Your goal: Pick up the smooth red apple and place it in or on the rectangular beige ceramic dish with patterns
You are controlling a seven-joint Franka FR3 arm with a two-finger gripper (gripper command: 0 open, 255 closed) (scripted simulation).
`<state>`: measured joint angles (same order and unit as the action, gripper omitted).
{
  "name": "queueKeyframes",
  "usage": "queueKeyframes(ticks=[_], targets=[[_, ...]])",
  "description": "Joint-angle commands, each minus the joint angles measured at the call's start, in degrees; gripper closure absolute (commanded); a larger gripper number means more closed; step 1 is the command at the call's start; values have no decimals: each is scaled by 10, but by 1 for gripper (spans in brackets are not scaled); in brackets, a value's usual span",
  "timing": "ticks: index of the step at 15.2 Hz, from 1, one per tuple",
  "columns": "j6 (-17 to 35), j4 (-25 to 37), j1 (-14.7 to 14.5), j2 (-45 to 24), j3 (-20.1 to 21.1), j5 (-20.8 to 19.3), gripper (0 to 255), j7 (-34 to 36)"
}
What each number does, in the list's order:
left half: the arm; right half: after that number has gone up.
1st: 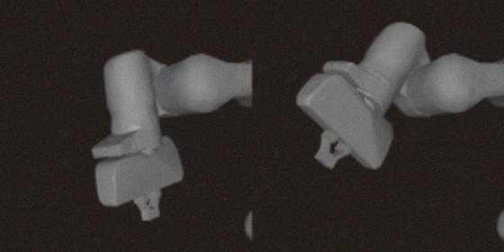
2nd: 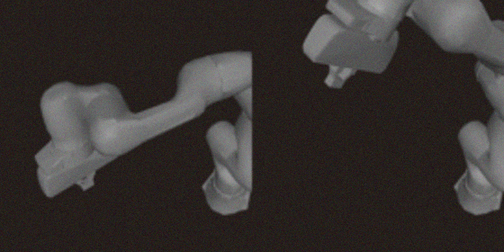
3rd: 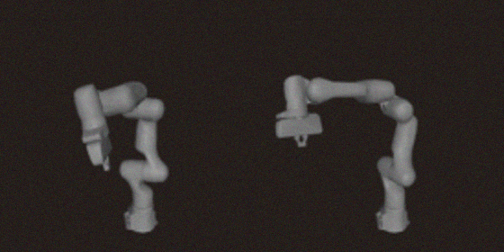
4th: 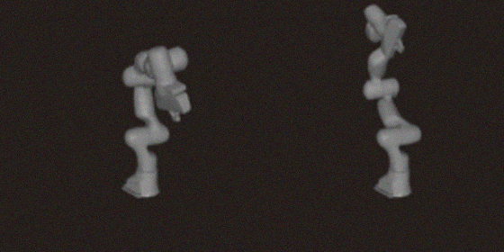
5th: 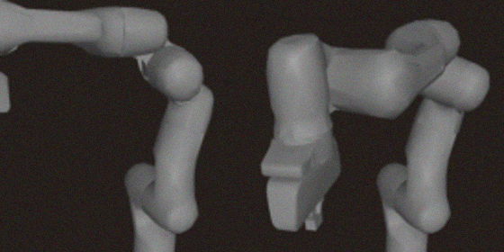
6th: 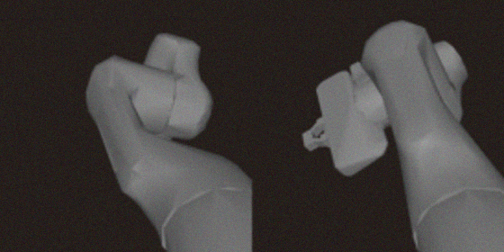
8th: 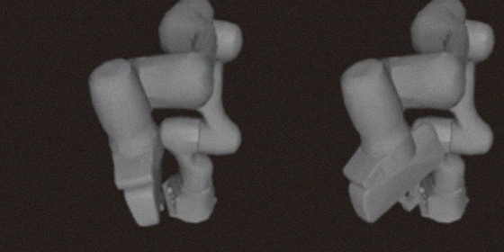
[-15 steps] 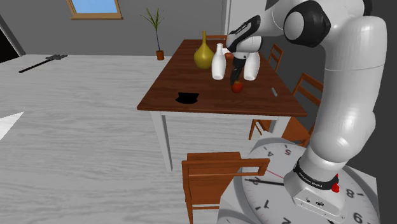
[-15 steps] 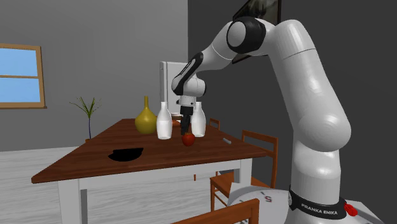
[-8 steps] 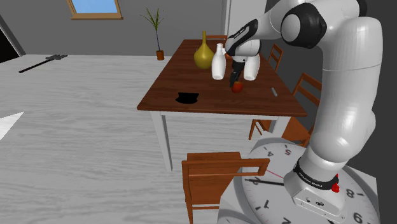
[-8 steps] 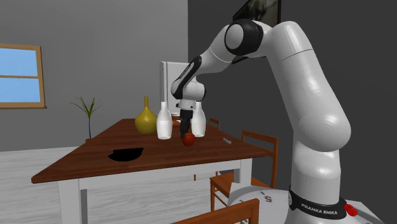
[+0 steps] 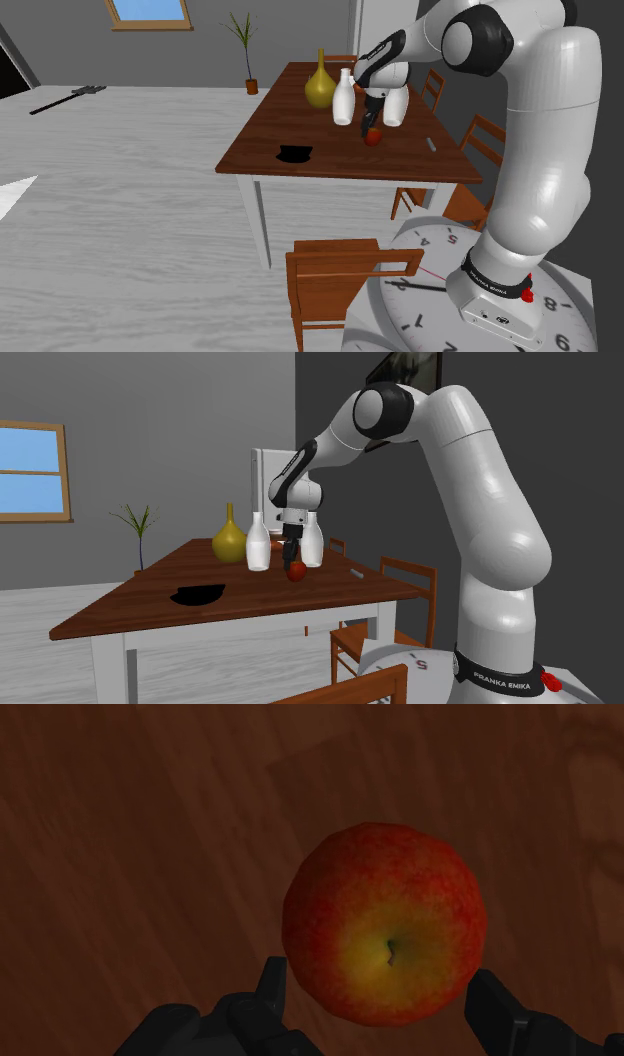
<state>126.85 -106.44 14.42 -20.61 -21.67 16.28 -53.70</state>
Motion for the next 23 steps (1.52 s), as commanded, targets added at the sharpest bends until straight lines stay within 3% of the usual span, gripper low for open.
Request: queueKeyframes(ticks=[1, 5, 23], targets=[[0, -1, 0, -1, 0, 0, 255, 0], [0, -1, 0, -1, 0, 0, 255, 0], [-116, 66, -7, 55, -14, -37, 255, 32]])
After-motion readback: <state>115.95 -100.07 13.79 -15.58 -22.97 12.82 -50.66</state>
